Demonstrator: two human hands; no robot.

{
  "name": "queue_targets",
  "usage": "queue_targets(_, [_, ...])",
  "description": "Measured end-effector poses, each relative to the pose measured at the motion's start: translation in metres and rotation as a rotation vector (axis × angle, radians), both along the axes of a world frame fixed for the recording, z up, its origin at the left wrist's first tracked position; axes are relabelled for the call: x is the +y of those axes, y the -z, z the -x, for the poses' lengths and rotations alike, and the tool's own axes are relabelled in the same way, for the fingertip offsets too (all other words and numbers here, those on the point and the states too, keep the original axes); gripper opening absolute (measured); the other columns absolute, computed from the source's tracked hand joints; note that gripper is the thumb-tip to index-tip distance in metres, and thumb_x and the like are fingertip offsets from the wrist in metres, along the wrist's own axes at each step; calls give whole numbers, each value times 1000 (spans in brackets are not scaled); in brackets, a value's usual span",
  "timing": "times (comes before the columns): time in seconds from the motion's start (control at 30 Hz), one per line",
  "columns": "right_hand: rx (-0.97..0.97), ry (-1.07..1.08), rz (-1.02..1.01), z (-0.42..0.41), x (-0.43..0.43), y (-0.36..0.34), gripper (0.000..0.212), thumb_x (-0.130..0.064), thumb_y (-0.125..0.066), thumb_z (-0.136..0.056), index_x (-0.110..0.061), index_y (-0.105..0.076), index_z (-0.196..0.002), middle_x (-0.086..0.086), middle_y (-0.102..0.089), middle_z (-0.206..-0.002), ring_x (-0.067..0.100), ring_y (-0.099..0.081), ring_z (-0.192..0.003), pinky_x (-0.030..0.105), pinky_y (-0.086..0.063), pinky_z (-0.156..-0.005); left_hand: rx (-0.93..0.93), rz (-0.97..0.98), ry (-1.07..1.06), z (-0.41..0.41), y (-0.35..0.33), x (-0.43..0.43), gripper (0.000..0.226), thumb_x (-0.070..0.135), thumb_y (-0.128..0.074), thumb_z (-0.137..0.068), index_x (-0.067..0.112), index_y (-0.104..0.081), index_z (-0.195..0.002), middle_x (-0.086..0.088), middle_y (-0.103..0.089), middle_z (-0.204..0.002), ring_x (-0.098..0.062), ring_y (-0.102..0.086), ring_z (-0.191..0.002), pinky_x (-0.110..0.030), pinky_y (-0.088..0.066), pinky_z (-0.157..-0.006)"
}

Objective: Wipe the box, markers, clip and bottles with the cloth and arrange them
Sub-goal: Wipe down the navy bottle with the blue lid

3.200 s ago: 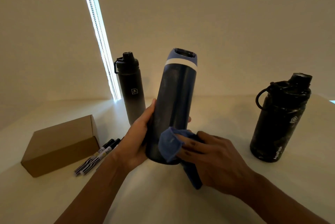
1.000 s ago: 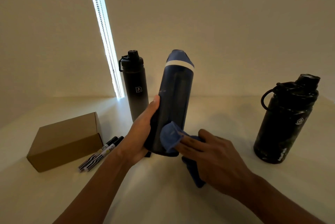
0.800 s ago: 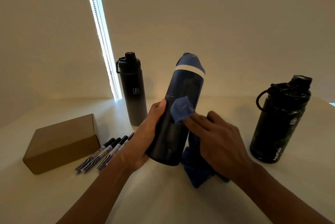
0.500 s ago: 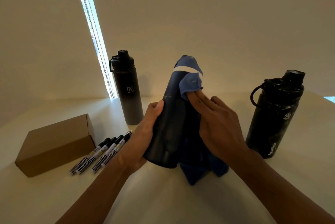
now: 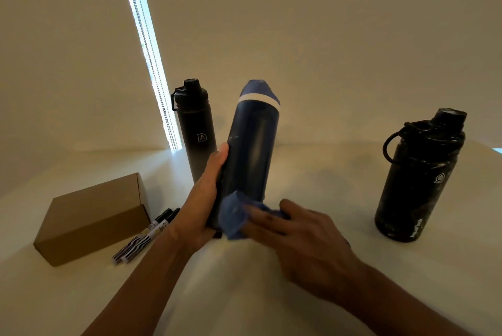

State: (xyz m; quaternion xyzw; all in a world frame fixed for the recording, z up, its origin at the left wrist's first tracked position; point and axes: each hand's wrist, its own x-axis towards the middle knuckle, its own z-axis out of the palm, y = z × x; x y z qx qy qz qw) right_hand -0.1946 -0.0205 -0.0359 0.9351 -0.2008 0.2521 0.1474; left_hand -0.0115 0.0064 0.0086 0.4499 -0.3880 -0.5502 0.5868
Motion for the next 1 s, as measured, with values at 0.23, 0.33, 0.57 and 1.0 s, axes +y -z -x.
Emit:
queue_targets(0.23, [-377, 307, 133, 40, -34, -30, 63, -14, -65, -83, -19, -45, -142, 4, -65, -104, 16, -51, -72, 28, -48, -50, -270, 89, 146, -1, -3, 8, 92, 93, -47, -70, 11, -62, -109, -27, -71, -120, -12, -76, -82, -15, -58, -67])
queue_targets(0.33, [-429, 370, 87, 54, -44, -35, 59, -24, -41, -91, -19, -40, -150, 9, -66, -97, 12, -40, -77, 27, -41, -56, -197, 69, 215, -4, 5, 10, 70, 83, -44, -91, 14, -57, -98, -23, -63, -134, -10, -68, -82, -6, -50, -65])
queue_targets(0.57, [-339, 275, 33, 31, -24, -18, 73, -20, -70, -80, -23, -40, -146, 3, -66, -104, 7, -36, -77, 24, -39, -59, -210, 6, 83, 21, 13, 1, 49, 58, -49, -95, 20, -60, -123, -15, -76, -115, -31, -77, -90, -28, -62, -69])
queue_targets(1.0, [-78, 18, -54, -8, 7, 11, 59, -47, -63, -88, -35, -45, -143, -15, -69, -121, 5, -60, -80, 18, -52, -69, 83, -109, -198, 2, -1, -8, 44, 61, -55, -96, 22, -62, -115, -20, -68, -123, -40, -65, -116, -60, -52, -104])
